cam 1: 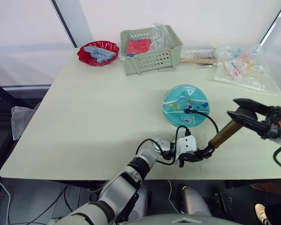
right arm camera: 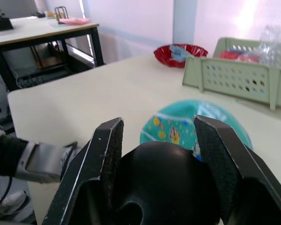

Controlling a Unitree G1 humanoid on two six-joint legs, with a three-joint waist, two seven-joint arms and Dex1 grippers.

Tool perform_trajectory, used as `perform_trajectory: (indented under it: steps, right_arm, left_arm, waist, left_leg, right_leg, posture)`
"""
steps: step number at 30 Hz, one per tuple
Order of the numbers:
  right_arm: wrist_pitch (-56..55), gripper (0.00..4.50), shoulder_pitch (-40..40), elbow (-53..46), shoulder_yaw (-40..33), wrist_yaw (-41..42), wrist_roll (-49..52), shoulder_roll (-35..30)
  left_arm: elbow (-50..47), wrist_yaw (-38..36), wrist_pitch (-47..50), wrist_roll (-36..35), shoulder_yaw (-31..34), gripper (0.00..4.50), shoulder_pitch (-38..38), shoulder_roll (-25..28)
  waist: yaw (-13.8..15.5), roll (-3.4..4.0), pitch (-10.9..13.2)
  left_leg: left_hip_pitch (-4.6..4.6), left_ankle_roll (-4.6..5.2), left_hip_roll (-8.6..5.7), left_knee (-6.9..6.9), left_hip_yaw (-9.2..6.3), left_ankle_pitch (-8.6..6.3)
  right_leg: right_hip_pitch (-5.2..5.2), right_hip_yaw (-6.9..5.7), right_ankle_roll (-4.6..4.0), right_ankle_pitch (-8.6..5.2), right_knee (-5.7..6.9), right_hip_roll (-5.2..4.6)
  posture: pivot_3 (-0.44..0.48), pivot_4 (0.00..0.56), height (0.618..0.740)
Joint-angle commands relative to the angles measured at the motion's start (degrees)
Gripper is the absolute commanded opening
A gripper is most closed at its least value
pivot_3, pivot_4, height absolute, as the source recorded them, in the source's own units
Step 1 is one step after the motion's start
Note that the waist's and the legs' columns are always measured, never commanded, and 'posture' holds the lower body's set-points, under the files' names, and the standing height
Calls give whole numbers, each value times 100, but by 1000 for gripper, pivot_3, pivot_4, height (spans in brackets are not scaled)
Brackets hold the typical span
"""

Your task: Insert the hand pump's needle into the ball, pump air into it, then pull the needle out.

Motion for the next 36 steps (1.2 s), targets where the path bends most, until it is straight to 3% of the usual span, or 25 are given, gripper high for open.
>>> perform_trajectory:
  steps: [1,8,11,21,28,36]
  right_arm:
    - [222,1904,-630,-23,-831,-141,909,-404]
    - [836,1904,-1061,447,-1335,-22,1448,-960]
    - [963,1904,-924,373,-1293,26,1347,-903]
    - [272,1904,366,-161,92,123,-485,88]
    - [-620,1904,906,196,1085,272,-1704,749]
    - [-1678,1904,1106,664,1590,418,-2600,1272]
  left_arm:
    - [388,89,273,301,-125,960,238,240]
    - [402,88,259,312,-137,960,247,241]
    - [416,98,254,313,-139,960,248,233]
    - [447,128,266,316,-140,960,232,210]
    - [484,150,261,321,-128,960,209,195]
    - [499,161,252,325,-134,960,211,188]
  waist:
    - [3,1,5]
    - [6,-1,18]
    - [10,3,17]
    - [-3,-35,-12]
    - [-12,-44,-32]
    - [-12,-51,-43]
  left_leg:
    - [-2,0,0,0,-1,0]
    - [-15,0,-1,0,-3,0]
    - [-41,1,-7,0,-2,1]
    - [-30,1,-5,2,-8,1]
    - [14,0,4,-2,-15,0]
    - [16,-1,2,-1,-22,0]
  right_leg:
    - [-2,-1,0,0,0,0]
    - [-13,-5,-2,1,-2,-5]
    - [-39,-5,-2,2,-2,-13]
    - [-30,-11,0,1,0,-5]
    - [13,-15,23,-15,0,4]
    - [13,-18,21,-14,0,6]
  posture:
    - [0,150,737]
    - [0,150,737]
    - [0,150,737]
    - [0,150,737]
    - [0,150,737]
    - [0,150,737]
